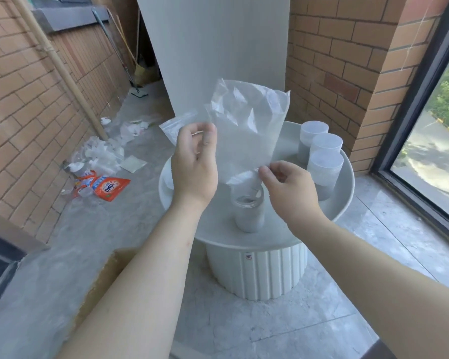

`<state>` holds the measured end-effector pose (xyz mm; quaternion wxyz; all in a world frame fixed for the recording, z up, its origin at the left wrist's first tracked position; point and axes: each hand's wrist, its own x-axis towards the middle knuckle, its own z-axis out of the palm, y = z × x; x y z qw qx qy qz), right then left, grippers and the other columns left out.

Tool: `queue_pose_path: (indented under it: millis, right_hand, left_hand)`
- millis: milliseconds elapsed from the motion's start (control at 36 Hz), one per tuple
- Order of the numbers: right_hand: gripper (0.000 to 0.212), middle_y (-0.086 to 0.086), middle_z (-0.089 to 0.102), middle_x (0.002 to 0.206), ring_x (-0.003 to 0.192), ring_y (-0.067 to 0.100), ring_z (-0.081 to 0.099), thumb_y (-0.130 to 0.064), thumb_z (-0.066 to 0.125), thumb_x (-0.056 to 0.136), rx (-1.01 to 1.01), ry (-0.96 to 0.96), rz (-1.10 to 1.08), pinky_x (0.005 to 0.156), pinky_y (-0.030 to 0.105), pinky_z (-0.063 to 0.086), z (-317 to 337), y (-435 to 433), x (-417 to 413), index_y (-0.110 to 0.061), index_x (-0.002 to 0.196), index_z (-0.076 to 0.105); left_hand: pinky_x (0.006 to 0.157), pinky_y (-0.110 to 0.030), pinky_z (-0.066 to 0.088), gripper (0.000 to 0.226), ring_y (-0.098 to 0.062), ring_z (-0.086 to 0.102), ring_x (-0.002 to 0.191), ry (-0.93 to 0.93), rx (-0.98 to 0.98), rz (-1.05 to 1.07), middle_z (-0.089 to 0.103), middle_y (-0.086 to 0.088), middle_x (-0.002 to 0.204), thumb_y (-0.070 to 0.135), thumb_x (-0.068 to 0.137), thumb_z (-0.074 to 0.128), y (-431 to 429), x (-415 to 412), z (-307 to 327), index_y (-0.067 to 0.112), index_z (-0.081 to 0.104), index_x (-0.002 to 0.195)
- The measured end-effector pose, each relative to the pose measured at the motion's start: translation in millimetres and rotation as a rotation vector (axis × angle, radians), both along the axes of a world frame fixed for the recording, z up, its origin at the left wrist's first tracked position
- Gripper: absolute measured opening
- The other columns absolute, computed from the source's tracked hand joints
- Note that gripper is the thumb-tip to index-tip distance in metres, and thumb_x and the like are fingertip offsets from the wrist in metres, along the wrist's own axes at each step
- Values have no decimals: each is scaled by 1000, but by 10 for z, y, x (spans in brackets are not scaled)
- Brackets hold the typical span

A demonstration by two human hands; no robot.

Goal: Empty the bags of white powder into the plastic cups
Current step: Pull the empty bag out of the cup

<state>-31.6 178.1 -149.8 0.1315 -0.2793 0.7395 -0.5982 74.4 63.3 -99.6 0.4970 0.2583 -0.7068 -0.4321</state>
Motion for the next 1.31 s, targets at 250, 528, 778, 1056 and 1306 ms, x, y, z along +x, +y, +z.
queue_pose_path:
  millis: [250, 528, 778, 1056, 1306]
  right_hand:
    - [18, -14, 67, 81, 78, -1, 62, -35, 54, 102, -26, 111, 19, 63, 12, 41, 283, -259, 275, -25, 94, 67]
    - [20, -11, 61, 68, 70, 13, 59, -40, 48, 104, -34, 132, 410, 64, 31, 41, 352, -754, 1592, -22, 111, 54]
    - [12, 5, 71, 75, 61, 16, 60, -15, 60, 93, 361, -376, 765, 62, 31, 50, -649, -1085, 2678, -9, 98, 68]
    - [24, 13, 73, 106, 67, 19, 60, -20, 39, 105, 844, -405, 868, 64, 29, 45, -1190, -1065, 2875, -7, 99, 57]
    - [17, -3, 66, 83, 73, 17, 60, -18, 50, 96, 486, 127, 806, 63, 24, 46, -558, -976, 2216, -26, 105, 62]
  left_hand:
    - [79, -32, 57, 24, -8, 70, 86, -103, 303, 74, 73, 9, 96, 16, 88, 70, -330, 540, -109, 25, 64, 109]
    - [51, -20, 49, 25, -14, 64, 70, -5, 499, 270, 68, -4, 85, -10, 82, 68, -715, 1894, -39, 13, 63, 91]
    - [70, -37, 62, 34, -29, 69, 88, -710, 634, 590, 65, -12, 107, -14, 74, 69, -895, 3132, -623, 6, 67, 101]
    - [62, -30, 54, 17, -25, 66, 77, -1175, 641, 522, 65, -7, 83, 23, 84, 70, -1034, 3327, -1258, 9, 62, 77]
    - [75, -35, 53, 12, -24, 67, 83, -1036, 184, 382, 63, 3, 82, 19, 85, 59, -1194, 2374, -601, 26, 65, 78]
